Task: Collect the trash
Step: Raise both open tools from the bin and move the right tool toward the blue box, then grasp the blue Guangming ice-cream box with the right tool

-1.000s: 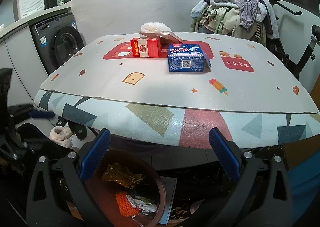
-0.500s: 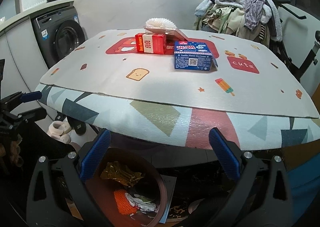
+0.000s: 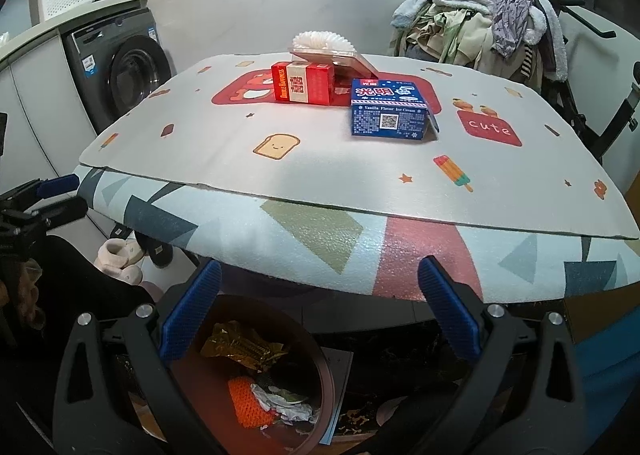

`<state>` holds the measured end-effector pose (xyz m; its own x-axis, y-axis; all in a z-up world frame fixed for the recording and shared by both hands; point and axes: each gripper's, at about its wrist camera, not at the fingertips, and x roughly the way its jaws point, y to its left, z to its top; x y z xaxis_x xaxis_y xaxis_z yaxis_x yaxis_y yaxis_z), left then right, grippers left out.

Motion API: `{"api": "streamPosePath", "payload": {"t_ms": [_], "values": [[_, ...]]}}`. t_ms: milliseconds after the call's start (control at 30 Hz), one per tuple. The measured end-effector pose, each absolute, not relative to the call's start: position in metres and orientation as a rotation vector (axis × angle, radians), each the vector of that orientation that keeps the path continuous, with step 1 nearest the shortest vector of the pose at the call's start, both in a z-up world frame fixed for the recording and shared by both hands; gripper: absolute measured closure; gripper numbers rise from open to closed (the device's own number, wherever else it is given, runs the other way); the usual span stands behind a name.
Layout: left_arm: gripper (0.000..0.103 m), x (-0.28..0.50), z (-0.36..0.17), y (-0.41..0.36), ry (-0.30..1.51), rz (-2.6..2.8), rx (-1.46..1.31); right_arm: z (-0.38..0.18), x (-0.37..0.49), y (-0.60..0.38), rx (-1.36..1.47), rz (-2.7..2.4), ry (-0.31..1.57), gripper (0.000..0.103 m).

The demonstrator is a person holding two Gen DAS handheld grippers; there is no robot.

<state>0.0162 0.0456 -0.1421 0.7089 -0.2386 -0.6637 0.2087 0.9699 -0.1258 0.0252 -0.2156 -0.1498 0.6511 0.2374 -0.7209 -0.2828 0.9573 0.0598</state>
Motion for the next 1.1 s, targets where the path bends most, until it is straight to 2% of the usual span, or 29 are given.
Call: {"api": "streamPosePath", "payload": {"t_ms": [333,667,1100], "values": [[0.006,0.039,-0.114,0.071,0.699,-0.183,-0.082,-0.13,0.054,-0.228,-0.056,0.277,0.773,0.006],[0.006,0.073,-0.103,0.09,0.659,-0.156,-0.135,-0.101,0.14,-0.258,-0.003,0.176,0.708,0.006],[0.006,0.104,-0.137,0.101,0.74,-0.115,-0.166,-0.149,0.258,-0.239,-0.007,0.181,0.849,0.006]]}}
